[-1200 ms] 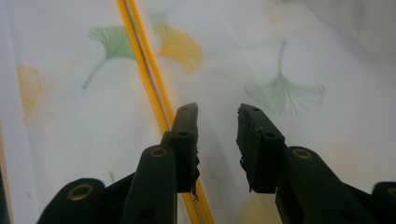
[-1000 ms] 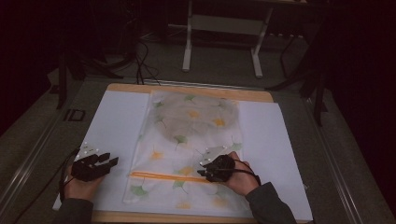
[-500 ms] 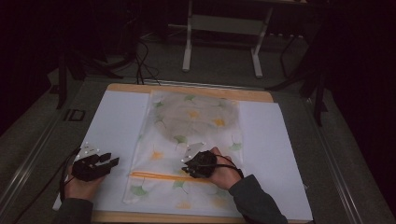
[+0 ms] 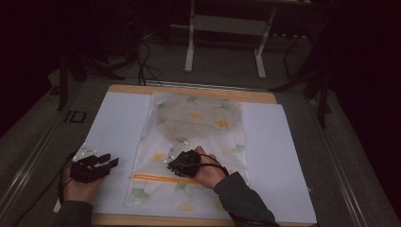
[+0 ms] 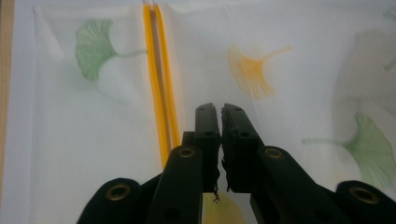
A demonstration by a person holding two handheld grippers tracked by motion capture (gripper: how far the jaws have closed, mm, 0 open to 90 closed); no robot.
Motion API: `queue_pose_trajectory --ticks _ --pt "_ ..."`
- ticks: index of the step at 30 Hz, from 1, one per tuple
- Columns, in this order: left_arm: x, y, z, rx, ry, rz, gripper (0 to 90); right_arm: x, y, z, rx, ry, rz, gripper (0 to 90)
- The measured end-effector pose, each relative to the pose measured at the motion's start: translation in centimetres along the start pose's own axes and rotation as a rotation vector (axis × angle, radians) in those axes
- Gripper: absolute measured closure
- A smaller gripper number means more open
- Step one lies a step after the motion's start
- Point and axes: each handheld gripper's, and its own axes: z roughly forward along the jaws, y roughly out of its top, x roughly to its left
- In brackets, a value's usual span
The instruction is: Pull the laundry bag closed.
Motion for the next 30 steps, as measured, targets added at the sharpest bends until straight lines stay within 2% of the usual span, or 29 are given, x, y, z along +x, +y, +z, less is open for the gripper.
queue_pose_trajectory --ticks 10,19,30 --pt "0.1 0.0 0.0 -0.003 -0.005 -0.01 57.3 0.8 2.6 2.5 -0.023 0.032 -0.032 86.4" --pt "0.1 0.1 0.0 -0.007 0.001 -0.011 57.4 1.9 4.8 4.6 -0.045 0.078 -0.039 77.7" --pt "0.2 0.1 -0.2 -0.012 0.006 -0.016 57.3 2.7 7.1 6.6 -0.059 0.117 -0.038 75.4"
